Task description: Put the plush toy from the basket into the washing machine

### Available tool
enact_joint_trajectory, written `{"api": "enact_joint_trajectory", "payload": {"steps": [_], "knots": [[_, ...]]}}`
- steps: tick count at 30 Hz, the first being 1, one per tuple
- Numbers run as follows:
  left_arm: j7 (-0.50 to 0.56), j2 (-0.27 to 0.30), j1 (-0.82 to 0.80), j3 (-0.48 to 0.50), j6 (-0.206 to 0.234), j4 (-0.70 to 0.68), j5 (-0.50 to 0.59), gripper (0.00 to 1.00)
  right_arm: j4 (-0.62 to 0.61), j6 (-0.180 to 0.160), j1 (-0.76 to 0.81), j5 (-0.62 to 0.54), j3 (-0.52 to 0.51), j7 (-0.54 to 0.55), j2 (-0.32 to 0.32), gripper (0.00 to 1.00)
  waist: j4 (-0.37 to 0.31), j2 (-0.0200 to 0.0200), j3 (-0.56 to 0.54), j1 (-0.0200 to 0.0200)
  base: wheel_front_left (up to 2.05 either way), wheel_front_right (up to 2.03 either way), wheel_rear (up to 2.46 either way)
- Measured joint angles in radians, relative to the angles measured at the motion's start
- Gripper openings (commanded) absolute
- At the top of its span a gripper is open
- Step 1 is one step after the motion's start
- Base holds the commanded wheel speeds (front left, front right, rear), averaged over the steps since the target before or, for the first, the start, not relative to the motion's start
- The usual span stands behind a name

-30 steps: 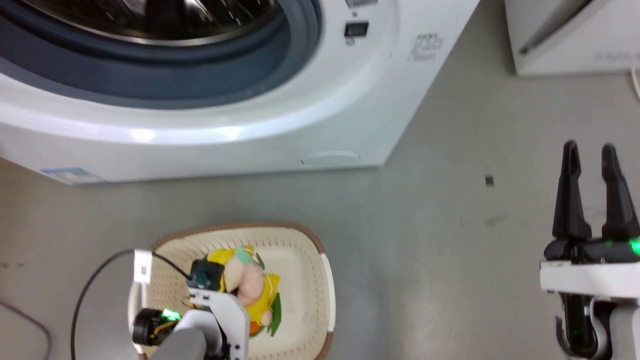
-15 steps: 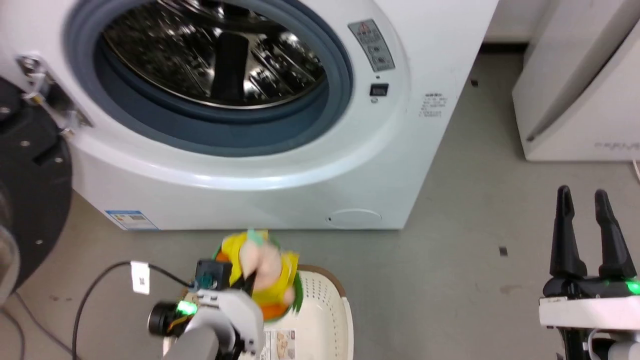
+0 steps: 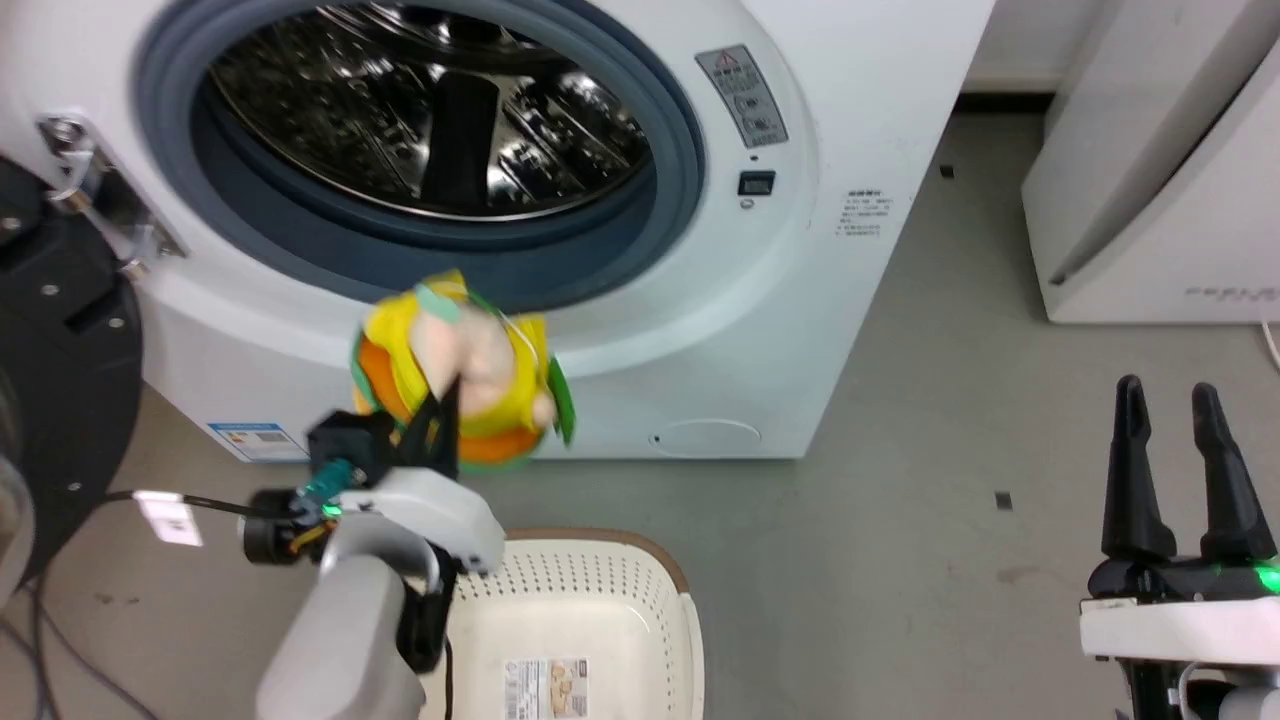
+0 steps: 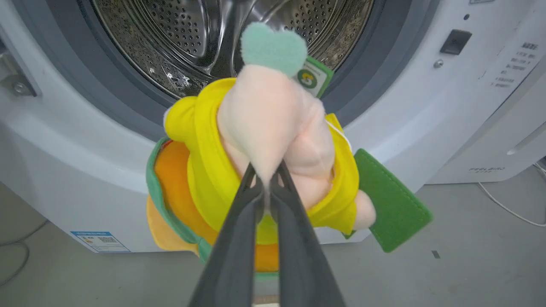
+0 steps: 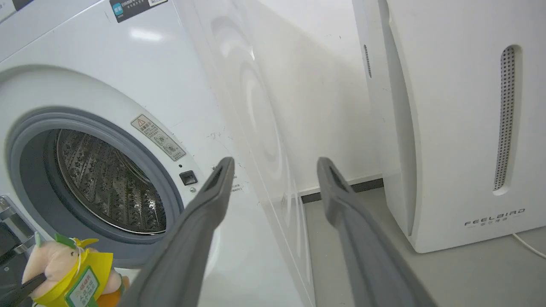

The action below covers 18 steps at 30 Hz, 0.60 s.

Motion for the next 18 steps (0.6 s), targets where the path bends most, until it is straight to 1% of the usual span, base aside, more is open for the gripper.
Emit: {"api": "enact_joint_trajectory", "payload": {"steps": [5, 8, 18], "knots": [[0.0, -0.001, -0.031, 0.071, 0.029, -0.096, 0.037, 0.0, -0.007, 0.0, -0.026, 0.0, 0.0, 0.0, 0.0, 1.0, -0.021, 0.0, 0.045, 0.0, 0.0, 0.0, 0.0], [0.0, 0.0, -0.073, 0.114, 0.033, -0.125, 0.053, 0.0, -0.012, 0.0, -0.048, 0.0, 0.004, 0.0, 0.0, 1.0, -0.036, 0.0, 0.08, 0.0, 0.0, 0.0, 0.0], [0.0, 0.021, -0.252, 0.207, 0.036, -0.115, 0.1, 0.0, -0.024, 0.0, -0.127, 0.013, 0.023, 0.0, 0.0, 1.0, -0.094, 0.0, 0.206, 0.0001, 0.0, 0.0, 0.0]]}}
